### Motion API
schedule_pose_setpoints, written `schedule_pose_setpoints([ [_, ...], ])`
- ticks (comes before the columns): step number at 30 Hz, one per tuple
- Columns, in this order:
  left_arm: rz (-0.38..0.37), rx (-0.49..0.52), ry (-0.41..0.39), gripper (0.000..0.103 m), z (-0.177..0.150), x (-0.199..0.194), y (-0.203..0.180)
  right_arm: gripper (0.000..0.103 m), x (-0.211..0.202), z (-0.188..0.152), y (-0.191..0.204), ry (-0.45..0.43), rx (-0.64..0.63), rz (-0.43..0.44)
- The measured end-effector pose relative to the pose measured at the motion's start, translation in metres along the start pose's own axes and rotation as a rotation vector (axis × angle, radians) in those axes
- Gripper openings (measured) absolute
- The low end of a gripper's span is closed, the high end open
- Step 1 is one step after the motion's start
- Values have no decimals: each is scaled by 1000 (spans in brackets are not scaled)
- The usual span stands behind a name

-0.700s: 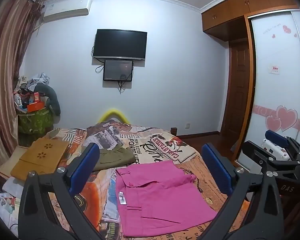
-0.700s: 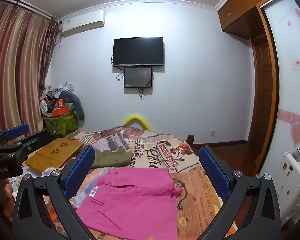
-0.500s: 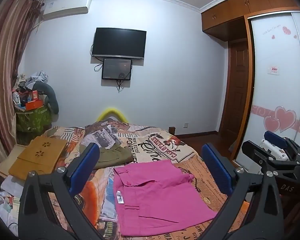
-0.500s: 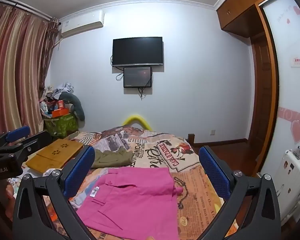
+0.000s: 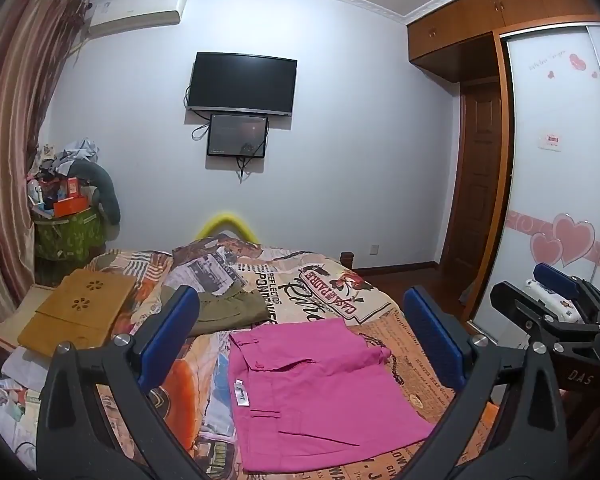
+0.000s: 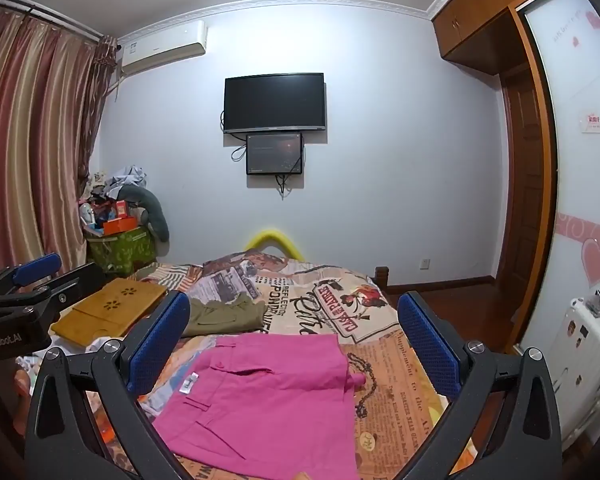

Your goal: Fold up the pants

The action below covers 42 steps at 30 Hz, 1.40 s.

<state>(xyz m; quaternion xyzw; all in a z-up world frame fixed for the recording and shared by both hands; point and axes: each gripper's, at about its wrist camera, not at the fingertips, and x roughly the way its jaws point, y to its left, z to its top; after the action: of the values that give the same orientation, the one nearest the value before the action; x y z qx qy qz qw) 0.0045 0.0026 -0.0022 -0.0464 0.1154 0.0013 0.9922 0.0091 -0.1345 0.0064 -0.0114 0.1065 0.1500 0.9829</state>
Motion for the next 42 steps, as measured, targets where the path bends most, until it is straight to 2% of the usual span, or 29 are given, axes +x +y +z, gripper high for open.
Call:
schedule_pose_setpoints([
  [42,-16,23,20,103,1,6,-2,103,3,0,5,17,21,8],
])
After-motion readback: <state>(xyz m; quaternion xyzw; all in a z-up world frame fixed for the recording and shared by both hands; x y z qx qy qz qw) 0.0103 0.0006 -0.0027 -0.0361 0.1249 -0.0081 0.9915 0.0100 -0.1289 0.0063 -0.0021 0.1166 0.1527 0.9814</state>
